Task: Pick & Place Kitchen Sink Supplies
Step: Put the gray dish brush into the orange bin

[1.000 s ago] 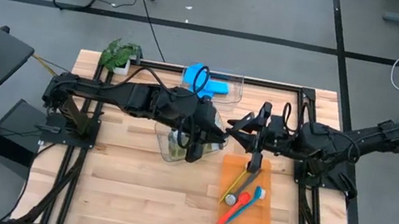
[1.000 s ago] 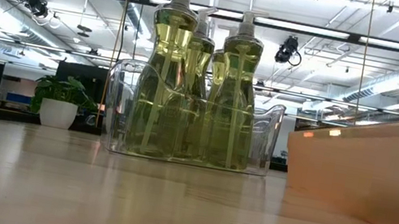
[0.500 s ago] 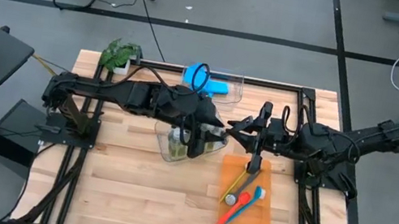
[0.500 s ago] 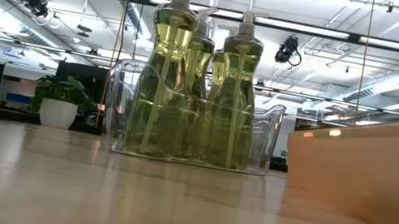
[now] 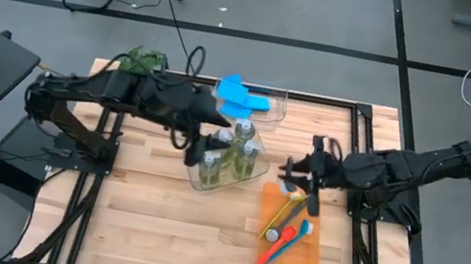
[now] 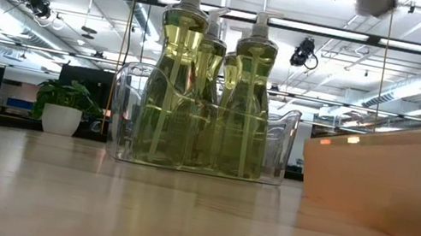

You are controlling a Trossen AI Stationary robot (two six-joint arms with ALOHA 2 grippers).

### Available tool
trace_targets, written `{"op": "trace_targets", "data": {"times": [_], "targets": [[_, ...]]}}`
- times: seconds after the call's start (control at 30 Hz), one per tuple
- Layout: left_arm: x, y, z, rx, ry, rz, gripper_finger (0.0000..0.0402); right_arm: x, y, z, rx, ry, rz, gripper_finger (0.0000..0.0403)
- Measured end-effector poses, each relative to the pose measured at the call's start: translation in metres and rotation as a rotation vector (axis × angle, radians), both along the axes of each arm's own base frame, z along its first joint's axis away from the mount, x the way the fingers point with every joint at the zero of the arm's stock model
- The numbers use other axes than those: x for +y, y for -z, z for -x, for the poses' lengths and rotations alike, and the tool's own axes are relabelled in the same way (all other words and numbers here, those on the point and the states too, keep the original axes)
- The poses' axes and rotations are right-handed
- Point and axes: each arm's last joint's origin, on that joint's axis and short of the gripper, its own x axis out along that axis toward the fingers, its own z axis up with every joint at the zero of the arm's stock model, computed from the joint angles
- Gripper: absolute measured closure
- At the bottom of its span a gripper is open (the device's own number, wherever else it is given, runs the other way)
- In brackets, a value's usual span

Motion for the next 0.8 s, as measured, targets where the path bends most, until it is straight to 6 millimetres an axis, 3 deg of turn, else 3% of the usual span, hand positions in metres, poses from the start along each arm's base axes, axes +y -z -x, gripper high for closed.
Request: {"op": "trace_targets", "data": {"times": [0.17,0.4,0.53,0.8], "targets": [[0.002,-0.003,0.022,0.063,-0.016,-0.015,0.0155,0.005,0.02,0.009,0.227,-0.139,-0.004,0.0328],[0.003,-0.005,0.03,0.085,-0.027,-0.021,0.017,0.008,0.045,0.021,0.537,-0.257,0.049,0.0328],[0.003,-0.004,0.03,0.087,-0.036,-0.03,0.0176,0.012,0.053,0.018,0.591,-0.372,0.191,0.0328],[0.003,-0.003,0.031,0.099,-0.031,-0.038,0.0179,0.04,0.074,0.007,0.62,-0.81,0.48,0.0328]]}}
